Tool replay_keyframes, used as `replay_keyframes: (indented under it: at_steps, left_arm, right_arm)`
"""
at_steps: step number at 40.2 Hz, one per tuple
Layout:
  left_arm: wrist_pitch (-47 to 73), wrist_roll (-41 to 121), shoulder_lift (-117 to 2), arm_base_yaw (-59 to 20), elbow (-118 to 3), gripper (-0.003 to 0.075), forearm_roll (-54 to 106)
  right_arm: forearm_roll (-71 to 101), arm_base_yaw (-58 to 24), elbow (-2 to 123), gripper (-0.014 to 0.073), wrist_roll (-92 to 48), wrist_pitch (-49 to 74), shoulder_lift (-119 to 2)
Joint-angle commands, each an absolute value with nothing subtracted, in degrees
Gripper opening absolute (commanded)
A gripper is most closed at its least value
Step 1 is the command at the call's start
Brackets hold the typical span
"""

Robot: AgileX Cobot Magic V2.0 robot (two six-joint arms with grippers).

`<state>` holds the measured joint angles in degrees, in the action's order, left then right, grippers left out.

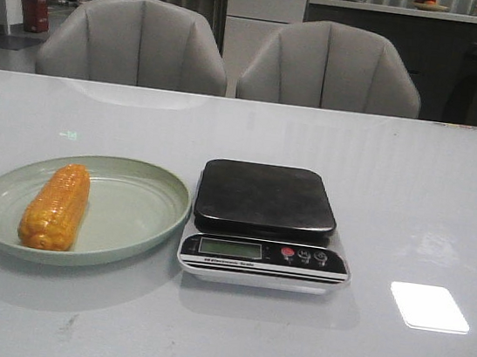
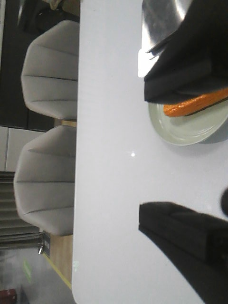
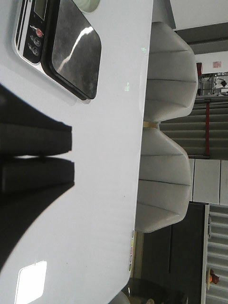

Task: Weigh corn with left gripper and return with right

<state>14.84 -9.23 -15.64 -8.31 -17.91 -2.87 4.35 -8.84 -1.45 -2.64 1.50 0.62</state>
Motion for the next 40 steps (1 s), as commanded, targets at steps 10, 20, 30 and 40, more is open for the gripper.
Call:
replay_keyframes:
  at_steps: [10, 20, 30, 40]
  left_arm:
    - [19.44, -9.85, -28.49, -13.30, -28.44, 0.0608, -2.89]
    - [21.26, -9.85, -44.08, -18.32, -36.91, 0.0608, -1.57]
    - [23.91, -10.96, -61.05, -20.54, -44.71, 0.0608, 0.00]
    - [24.86, -11.34, -74.74, -21.13, -50.25, 0.0607, 1.94]
  right_arm:
    - [3.77, -8.56, -1.73, 0.0187, -3.08, -2.82, 1.74]
    - [3.77, -8.56, -1.73, 0.0187, -3.08, -2.82, 1.74]
    - [3.77, -8.56, -1.73, 0.0187, -3.08, -2.82, 1.74]
    - [3.77, -8.56, -1.73, 0.0187, -3.08, -2.82, 1.74]
